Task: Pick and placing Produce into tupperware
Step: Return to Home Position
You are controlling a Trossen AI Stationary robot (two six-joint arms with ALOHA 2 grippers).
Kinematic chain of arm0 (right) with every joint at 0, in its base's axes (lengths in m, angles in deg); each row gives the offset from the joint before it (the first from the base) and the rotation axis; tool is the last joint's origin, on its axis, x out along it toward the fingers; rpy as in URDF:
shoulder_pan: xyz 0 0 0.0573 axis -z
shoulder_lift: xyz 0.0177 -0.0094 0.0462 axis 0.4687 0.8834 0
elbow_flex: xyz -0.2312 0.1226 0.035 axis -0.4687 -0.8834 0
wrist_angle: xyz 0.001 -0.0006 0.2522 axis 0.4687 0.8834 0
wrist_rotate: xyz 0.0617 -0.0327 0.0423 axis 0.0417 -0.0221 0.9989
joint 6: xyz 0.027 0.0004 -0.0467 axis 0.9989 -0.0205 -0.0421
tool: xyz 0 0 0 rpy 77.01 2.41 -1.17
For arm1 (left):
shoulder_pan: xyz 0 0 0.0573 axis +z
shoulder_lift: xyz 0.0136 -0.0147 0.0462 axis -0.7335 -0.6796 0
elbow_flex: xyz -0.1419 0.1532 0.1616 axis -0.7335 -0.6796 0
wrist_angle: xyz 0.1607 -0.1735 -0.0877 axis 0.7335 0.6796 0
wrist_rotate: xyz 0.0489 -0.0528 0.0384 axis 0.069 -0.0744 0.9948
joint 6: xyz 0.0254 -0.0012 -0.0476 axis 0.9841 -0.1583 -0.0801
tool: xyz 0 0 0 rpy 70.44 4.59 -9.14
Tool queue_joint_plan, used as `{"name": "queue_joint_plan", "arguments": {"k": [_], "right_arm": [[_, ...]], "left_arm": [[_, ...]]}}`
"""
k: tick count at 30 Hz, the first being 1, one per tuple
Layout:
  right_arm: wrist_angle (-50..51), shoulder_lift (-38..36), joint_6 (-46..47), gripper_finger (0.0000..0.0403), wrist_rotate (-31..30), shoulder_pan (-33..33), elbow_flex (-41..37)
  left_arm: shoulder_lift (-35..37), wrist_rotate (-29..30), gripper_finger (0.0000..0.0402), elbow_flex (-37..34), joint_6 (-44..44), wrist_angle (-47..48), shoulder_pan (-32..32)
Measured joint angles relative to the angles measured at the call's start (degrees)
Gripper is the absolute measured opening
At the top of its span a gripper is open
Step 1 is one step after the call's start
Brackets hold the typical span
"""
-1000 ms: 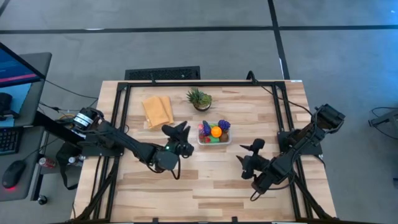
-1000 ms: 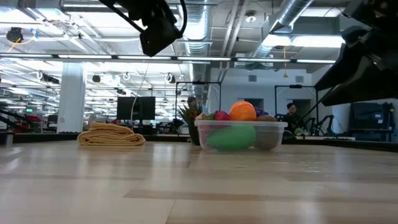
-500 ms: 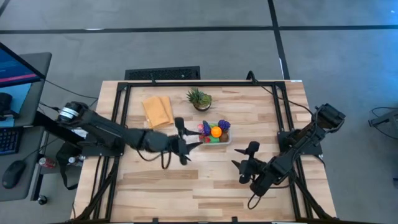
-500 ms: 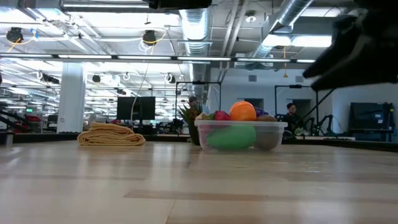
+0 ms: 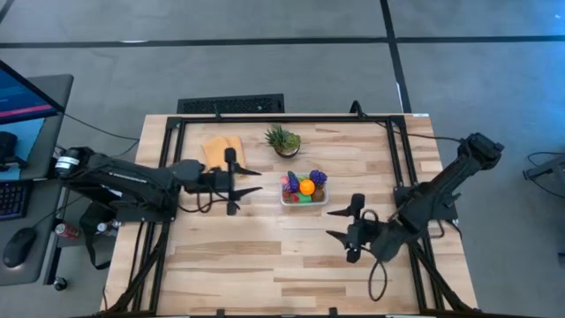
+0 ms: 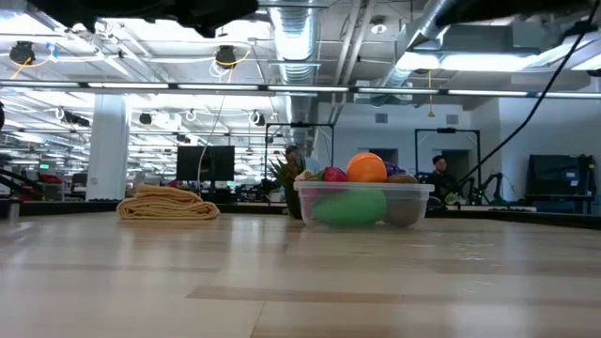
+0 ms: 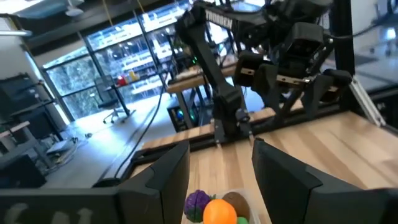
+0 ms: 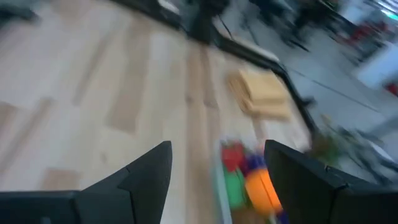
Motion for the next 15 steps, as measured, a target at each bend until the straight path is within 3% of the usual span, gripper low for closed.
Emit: {"name": "queue_joint_plan", "arguments": {"k": [7, 15], "right_arm": [[-8.0, -5.1, -13.4, 0.0250, 23.0, 9.4, 0.0], [-9.8, -7.6, -17.0, 0.0250, 40.6, 21.2, 0.0]], "left_arm": [[8.0, 0.0, 0.0165, -6.1, -2.4, -1.2, -0.8], [11.0, 0.2, 0.0165, -8.5, -3.4, 1.0, -1.1]]}}
